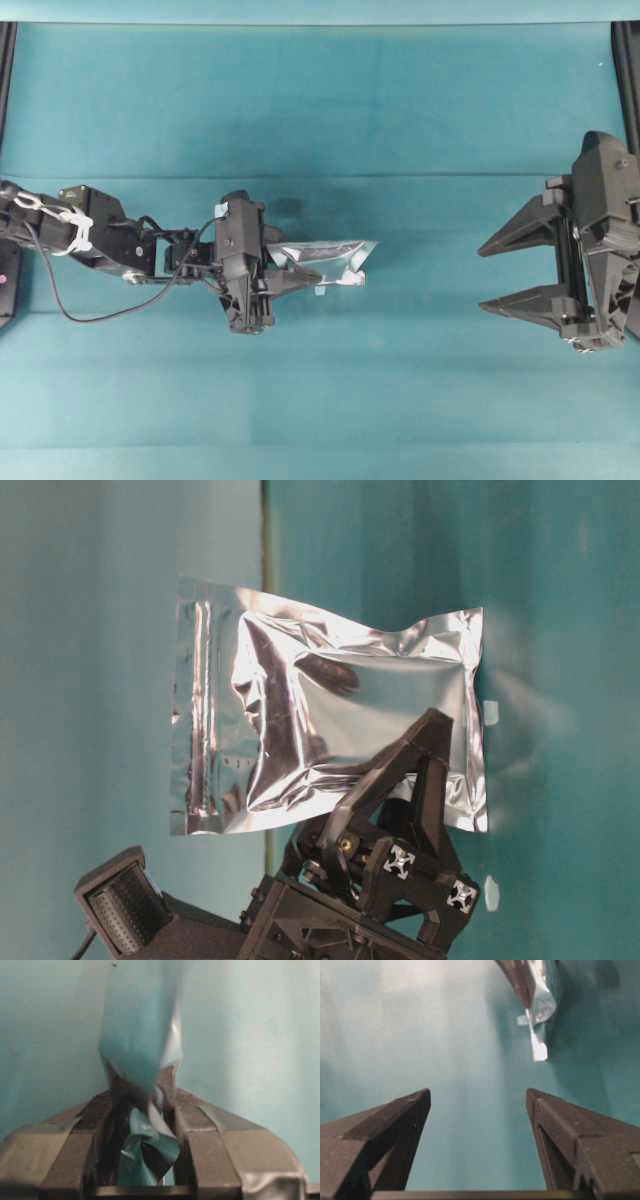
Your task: Hand over the silver zip bag and make it stand upright.
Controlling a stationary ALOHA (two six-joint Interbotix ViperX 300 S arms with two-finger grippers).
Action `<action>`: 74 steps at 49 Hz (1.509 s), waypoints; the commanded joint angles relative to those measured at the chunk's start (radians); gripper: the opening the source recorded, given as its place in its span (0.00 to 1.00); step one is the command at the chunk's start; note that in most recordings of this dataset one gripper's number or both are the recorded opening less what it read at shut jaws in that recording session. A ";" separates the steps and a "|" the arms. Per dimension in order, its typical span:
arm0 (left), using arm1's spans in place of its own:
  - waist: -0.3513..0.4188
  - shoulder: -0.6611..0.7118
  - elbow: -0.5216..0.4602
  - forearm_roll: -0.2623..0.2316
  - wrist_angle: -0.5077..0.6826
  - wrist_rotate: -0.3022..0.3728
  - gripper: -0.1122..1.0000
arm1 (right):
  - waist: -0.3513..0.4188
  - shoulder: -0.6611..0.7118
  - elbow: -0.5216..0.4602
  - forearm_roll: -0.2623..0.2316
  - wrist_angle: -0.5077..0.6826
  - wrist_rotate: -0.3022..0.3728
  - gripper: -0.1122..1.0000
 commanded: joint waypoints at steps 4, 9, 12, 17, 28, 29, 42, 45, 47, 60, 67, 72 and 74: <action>-0.015 -0.009 -0.002 0.002 0.002 -0.002 0.35 | 0.002 -0.003 -0.006 0.003 -0.009 0.011 0.86; -0.015 -0.009 -0.005 0.002 0.002 -0.002 0.35 | 0.002 -0.003 -0.005 0.003 -0.009 0.011 0.86; -0.015 -0.008 -0.005 0.002 0.002 -0.002 0.35 | 0.002 -0.003 -0.005 0.003 -0.009 0.011 0.86; -0.015 -0.008 -0.006 0.003 0.002 -0.002 0.35 | 0.002 -0.003 -0.003 0.003 -0.008 0.009 0.86; -0.015 -0.008 -0.006 0.003 0.002 -0.002 0.35 | 0.000 -0.003 -0.003 0.003 -0.009 0.009 0.86; -0.015 -0.008 -0.006 0.003 0.002 -0.002 0.35 | 0.000 -0.003 -0.002 0.003 -0.009 0.009 0.86; -0.015 -0.008 -0.006 0.002 0.002 -0.002 0.35 | 0.000 -0.003 -0.002 0.003 -0.018 0.009 0.86; -0.015 -0.008 -0.006 0.003 0.002 -0.002 0.35 | 0.000 -0.003 -0.002 0.003 -0.025 0.009 0.86; -0.015 -0.008 -0.006 0.002 0.002 -0.002 0.35 | 0.000 -0.003 -0.002 0.003 -0.026 0.009 0.86; -0.015 -0.008 -0.006 0.003 0.002 -0.002 0.35 | -0.002 -0.005 0.006 0.003 -0.028 0.009 0.86; -0.015 -0.008 -0.006 0.003 0.002 -0.002 0.35 | 0.000 -0.003 0.005 0.003 -0.028 0.009 0.86; -0.015 -0.009 -0.006 0.002 0.002 -0.002 0.35 | -0.002 -0.003 0.006 0.003 -0.028 0.009 0.86; -0.015 -0.008 -0.006 0.003 0.002 -0.002 0.35 | -0.002 -0.003 0.006 0.003 -0.028 0.009 0.86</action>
